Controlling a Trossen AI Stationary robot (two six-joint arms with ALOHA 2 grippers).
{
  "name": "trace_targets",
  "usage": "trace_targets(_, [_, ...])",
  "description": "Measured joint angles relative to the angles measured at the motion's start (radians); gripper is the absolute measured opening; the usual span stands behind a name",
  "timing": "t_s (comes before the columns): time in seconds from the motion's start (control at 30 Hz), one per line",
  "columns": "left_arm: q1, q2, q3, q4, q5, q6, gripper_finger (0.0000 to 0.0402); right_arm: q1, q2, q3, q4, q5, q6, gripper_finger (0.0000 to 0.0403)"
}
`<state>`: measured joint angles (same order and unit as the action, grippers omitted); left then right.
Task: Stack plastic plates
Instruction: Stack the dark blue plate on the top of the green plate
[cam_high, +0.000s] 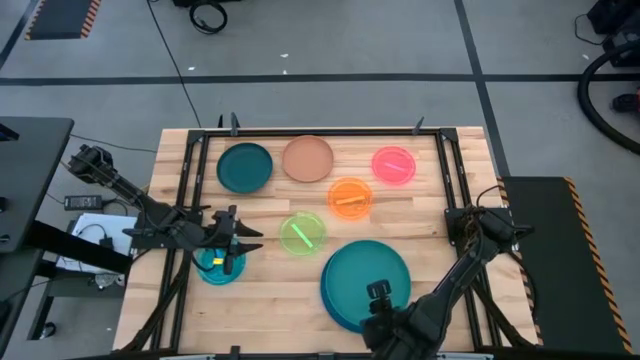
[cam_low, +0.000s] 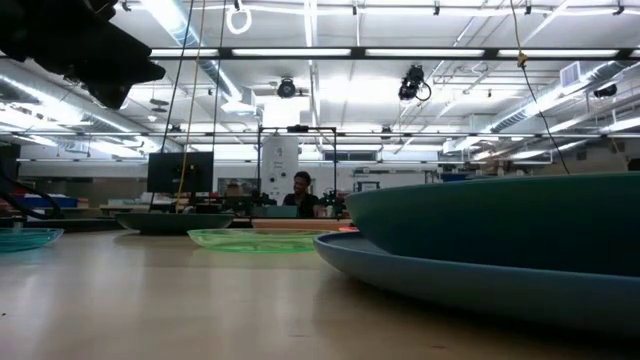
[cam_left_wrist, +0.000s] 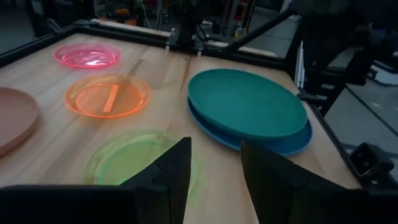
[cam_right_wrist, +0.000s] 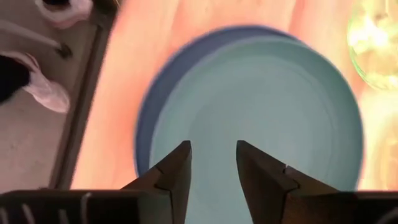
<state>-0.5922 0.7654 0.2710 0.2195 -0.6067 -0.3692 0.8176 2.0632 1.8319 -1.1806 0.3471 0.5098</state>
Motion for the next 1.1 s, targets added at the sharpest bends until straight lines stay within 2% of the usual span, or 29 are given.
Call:
trace_targets(0.2, [0.000,0.000,0.000,0.000,0.000,-0.011,0.0146,-0.038,0.002,-0.104,0.101,-0.033,-0.028,0.0122])
trace_targets(0.37, [0.001,0.000,0.000,-0.017,-0.043,-0.008,0.0146,-0.079,0.000,-0.165,0.123,-0.035,-0.086,0.0119])
trace_targets(0.43, [0.010,0.000,0.000,-0.015,-0.050,-0.008,0.0146,-0.103,-0.016,-0.207,0.182,-0.050,-0.130,0.0119])
trace_targets(0.6, [0.059,0.000,0.000,-0.014,-0.052,0.046,0.0146,-0.181,-0.112,-0.354,0.386,-0.099,-0.254,0.0119])
trace_targets(0.83, [0.142,0.000,0.000,-0.007,-0.053,0.225,0.0146,-0.307,-0.291,-0.534,0.566,-0.084,-0.368,0.0119])
trace_targets(0.97, [0.188,0.000,0.000,-0.007,-0.052,0.229,0.0146,-0.368,-0.367,-0.614,0.651,-0.063,-0.335,0.0119])
trace_targets(1.1, [0.266,0.000,0.000,-0.014,-0.051,0.180,0.0146,-0.408,-0.407,-0.685,0.646,-0.014,-0.275,0.0119])
